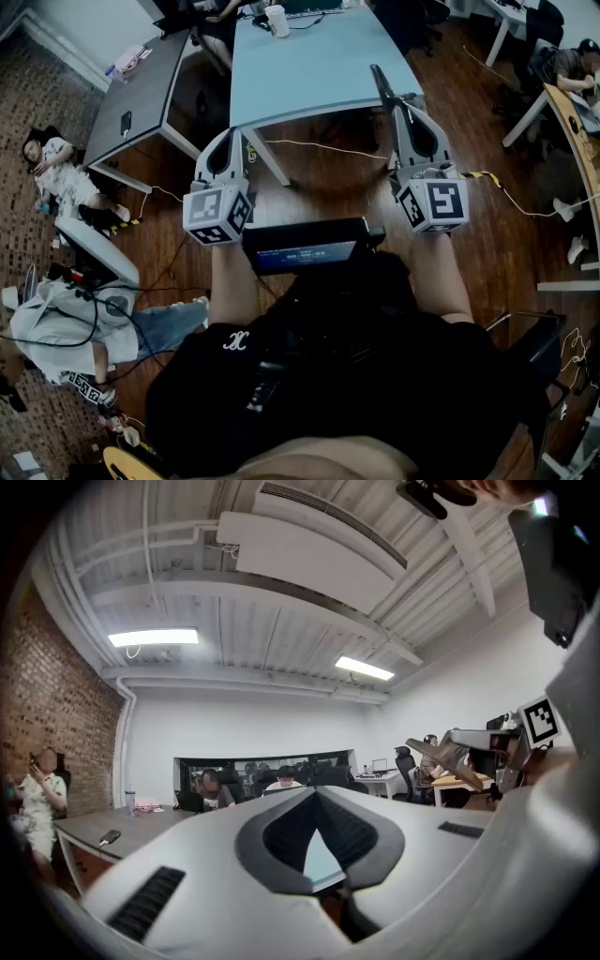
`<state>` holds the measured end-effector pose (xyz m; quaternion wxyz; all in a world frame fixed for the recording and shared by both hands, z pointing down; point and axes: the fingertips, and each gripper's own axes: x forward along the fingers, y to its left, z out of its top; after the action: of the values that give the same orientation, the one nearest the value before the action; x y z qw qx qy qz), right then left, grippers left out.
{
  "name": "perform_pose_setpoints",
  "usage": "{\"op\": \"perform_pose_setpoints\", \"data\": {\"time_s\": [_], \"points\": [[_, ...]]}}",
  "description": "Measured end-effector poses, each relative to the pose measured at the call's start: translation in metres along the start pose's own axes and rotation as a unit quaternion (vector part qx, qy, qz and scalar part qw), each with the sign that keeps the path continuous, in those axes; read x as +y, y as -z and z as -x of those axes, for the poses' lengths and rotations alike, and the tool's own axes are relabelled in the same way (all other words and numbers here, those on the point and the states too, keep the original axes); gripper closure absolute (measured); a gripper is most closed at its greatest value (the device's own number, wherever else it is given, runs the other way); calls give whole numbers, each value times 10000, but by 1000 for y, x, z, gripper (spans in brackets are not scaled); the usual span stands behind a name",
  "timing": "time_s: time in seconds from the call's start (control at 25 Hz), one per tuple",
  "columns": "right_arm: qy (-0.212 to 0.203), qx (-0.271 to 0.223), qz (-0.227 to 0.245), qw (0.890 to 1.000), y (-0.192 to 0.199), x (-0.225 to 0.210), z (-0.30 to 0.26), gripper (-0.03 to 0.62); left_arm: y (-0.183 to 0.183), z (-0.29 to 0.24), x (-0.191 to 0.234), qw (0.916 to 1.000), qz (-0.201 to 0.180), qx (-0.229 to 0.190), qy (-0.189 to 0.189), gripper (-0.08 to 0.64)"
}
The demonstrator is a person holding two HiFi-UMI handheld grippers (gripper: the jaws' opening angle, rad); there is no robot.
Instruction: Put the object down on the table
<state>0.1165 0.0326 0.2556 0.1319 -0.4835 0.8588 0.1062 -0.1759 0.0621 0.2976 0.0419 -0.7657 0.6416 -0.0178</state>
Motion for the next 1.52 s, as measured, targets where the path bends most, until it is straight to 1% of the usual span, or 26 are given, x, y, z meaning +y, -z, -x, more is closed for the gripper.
{"op": "perform_pose_setpoints", "data": {"time_s": [0.12, 0.24, 0.44, 0.56, 0.68, 0.8, 0.88, 1.0, 1.08, 1.16, 1.24, 1.32, 1.4, 1.52], "points": [[-20, 82, 24, 10000, 10, 6, -15, 583, 0, -10, 20, 10000, 6, 24, -52, 565], [-10, 129, 22, 9999, 22, 5, -33, 583, 5, -23, 30, 10000, -20, 55, -19, 565], [-81, 143, -17, 9999, 53, -4, -84, 583, 23, -67, 47, 9998, -57, 167, 33, 565], [-171, 155, -71, 9997, 81, -18, -129, 583, 35, -111, 62, 9997, -59, 256, -19, 565], [-216, 198, -134, 9995, 107, -49, -182, 584, 45, -172, 73, 9995, -63, 314, -72, 565], [-196, 252, -313, 9990, 137, -83, -234, 583, 46, -231, 81, 9993, -105, 340, -135, 565], [-185, 338, -402, 9984, 152, -103, -262, 583, 45, -266, 84, 9993, -166, 337, -92, 565], [-250, 380, -363, 9983, 169, -127, -299, 584, 46, -313, 88, 9993, -230, 300, -65, 565], [-325, 419, -392, 9978, 184, -141, -317, 584, 42, -338, 86, 9994, -178, 252, -133, 565], [-412, 468, -424, 9972, 193, -149, -330, 584, 45, -355, 84, 9994, -168, 247, -165, 565], [-470, 490, -408, 9969, 199, -151, -340, 584, 59, -365, 89, 9990, -258, 339, -120, 565], [-539, 533, -380, 9964, 207, -149, -355, 584, 69, -377, 98, 9987, -232, 439, -97, 565], [-598, 563, -353, 9960, 217, -144, -372, 584, 70, -389, 110, 9988, -167, 451, -96, 565], [-624, 647, -351, 9953, 234, -139, -387, 584, 75, -402, 119, 9986, -203, 483, -31, 565]]}}
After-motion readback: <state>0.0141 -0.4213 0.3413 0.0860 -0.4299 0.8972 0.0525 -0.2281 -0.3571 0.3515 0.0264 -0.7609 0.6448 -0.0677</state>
